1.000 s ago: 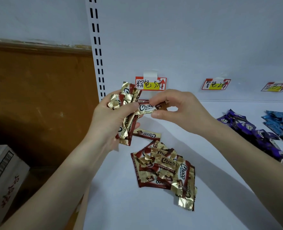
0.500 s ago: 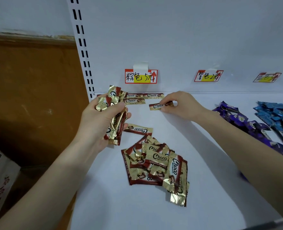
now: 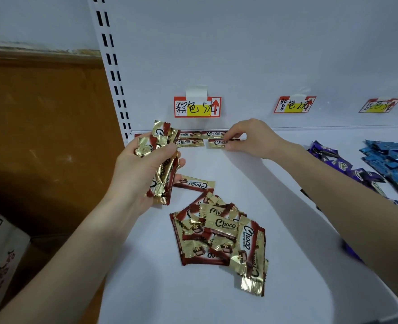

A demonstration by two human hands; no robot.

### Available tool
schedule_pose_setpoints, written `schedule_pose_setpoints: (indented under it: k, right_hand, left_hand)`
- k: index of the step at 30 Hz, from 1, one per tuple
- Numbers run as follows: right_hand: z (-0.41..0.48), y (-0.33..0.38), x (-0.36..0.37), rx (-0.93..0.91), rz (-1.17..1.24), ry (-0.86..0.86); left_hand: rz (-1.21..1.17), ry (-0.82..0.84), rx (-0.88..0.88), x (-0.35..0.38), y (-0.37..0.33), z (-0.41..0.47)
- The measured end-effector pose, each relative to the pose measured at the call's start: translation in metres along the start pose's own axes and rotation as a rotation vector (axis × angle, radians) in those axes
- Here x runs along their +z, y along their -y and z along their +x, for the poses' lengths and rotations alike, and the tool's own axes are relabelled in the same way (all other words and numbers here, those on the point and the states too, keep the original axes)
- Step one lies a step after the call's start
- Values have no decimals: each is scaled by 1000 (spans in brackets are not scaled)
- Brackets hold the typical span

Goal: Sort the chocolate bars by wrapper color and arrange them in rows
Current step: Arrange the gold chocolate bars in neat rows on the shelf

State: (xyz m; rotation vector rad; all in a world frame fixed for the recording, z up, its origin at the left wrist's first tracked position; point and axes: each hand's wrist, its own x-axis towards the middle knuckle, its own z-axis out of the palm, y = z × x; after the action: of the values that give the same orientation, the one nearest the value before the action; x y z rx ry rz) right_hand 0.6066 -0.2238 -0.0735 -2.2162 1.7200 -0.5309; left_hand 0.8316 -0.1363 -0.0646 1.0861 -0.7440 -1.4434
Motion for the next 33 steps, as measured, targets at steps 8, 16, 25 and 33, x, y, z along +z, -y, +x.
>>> schedule_pose_setpoints:
  k: [8, 16, 25, 33]
  right_hand:
    - [13, -2, 6, -13, -29, -7]
    - [11, -2, 10, -39, -41, -17]
    - [11, 1, 10, -88, -34, -24]
    - [6, 8, 9, -55, -18, -41]
  left_hand:
    - [1, -2, -13, 1, 1, 0]
    - [-3, 1, -25, 1, 3, 1]
    - [-17, 11, -18, -2, 4, 2]
    - [-9, 29, -28, -2, 3, 2]
